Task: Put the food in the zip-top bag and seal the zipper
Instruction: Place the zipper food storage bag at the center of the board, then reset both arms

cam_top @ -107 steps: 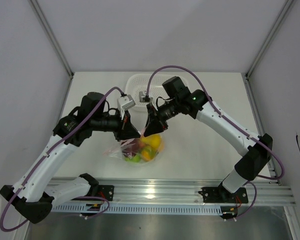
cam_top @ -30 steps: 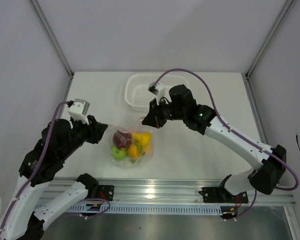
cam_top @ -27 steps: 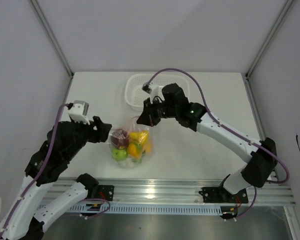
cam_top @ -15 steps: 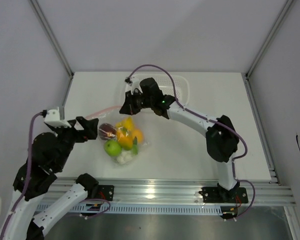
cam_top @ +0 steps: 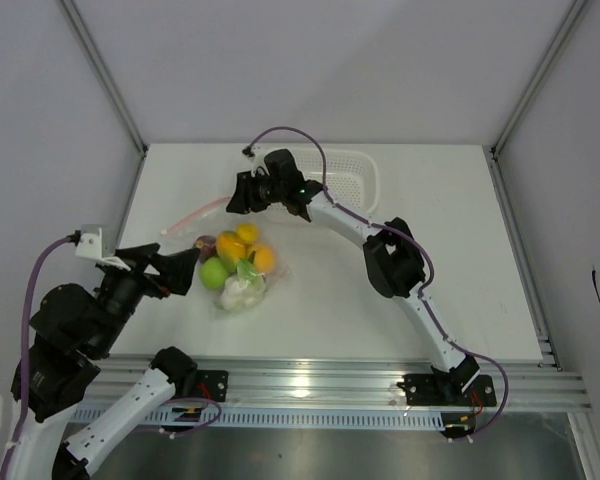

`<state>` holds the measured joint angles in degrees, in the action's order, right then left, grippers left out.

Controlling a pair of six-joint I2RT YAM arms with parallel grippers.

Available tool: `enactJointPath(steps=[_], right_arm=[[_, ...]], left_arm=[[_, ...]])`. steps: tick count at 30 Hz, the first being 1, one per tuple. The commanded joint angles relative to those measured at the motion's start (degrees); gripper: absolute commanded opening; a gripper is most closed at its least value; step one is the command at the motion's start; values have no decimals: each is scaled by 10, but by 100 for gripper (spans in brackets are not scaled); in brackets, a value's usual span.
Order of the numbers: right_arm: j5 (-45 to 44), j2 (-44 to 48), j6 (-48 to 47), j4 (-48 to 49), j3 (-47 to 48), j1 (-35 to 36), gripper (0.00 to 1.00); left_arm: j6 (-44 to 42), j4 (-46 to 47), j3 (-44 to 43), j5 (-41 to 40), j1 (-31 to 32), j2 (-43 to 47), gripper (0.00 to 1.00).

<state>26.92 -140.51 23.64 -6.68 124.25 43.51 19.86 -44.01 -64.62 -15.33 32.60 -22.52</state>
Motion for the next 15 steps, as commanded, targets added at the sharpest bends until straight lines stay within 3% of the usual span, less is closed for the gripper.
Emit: enactJointPath(steps=[1, 2, 5, 8, 11, 15], right_arm=[[10, -13, -10, -18, 72, -6, 54], [8, -8, -15, -26, 77, -6, 70], [-10, 25, -46, -41, 75, -5, 99], [-26, 60, -78, -70, 74, -5, 99], [-101, 137, -100, -119, 37, -2, 99], [-201, 278, -105, -135, -100, -4, 99]], left_arm=[[28, 12, 25, 91, -3, -23, 100], [35, 17, 29, 98, -3, -23, 99], [46, 29, 44, 115, -3, -25, 99], [52, 40, 56, 123, -3, -26, 100], [58, 47, 63, 127, -3, -24, 99], [69, 73, 83, 144, -3, -23, 100]])
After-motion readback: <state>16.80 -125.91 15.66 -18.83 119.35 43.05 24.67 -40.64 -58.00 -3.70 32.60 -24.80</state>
